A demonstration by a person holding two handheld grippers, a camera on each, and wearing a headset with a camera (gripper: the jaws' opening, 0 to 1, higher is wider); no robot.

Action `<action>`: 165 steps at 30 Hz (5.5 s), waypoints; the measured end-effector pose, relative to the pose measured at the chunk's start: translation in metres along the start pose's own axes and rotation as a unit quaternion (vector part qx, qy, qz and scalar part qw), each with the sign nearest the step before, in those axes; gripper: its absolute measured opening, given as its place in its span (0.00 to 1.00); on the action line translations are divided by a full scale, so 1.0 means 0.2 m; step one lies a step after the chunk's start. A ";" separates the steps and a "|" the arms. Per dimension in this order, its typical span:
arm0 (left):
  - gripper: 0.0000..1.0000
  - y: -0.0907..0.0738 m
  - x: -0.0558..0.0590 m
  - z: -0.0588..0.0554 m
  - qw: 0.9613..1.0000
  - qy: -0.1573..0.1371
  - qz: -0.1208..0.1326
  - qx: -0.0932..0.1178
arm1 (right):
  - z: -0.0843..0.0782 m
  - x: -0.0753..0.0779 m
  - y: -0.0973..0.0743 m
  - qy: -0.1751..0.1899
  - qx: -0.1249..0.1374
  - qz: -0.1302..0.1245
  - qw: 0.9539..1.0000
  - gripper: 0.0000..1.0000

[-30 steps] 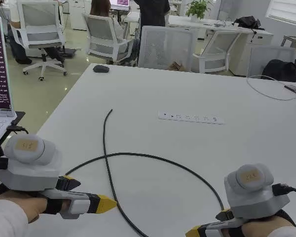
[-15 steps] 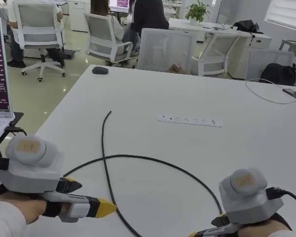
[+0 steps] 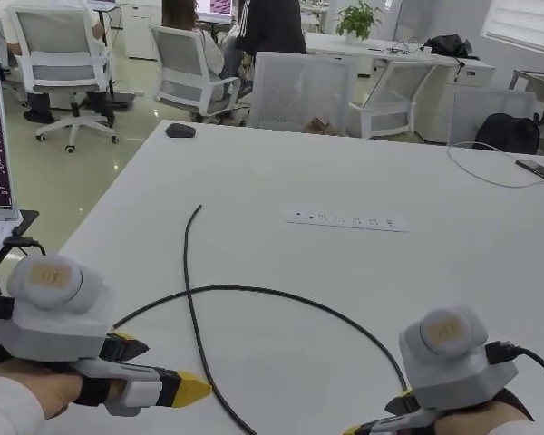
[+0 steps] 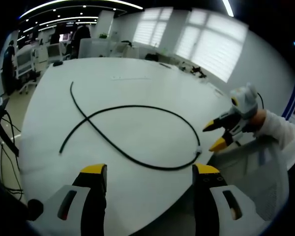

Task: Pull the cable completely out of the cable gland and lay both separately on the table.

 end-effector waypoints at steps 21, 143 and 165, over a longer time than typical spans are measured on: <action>0.71 0.01 0.00 -0.02 1.000 -0.003 -0.001 -0.009 | 0.00 -0.02 0.00 -0.008 -0.001 0.006 1.000 0.59; 0.43 -0.06 0.41 0.19 0.977 0.079 -0.169 0.101 | 0.39 -0.56 -0.37 -0.451 0.150 0.001 0.880 0.12; 0.16 -0.22 0.69 0.23 0.930 0.187 -0.270 0.162 | 0.37 -0.70 -0.53 -0.499 0.189 0.000 0.846 0.12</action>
Point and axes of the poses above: the centre of the closed fingertips' face, and the gripper's own axes: y roughly forward along the fingers, x roughly to its right, z roughly out of its top, the point moved 1 cm from there along -y, roughly backward along the fingers, and after that the axes turned 11 degrees about -x, right-handed, at the moved point
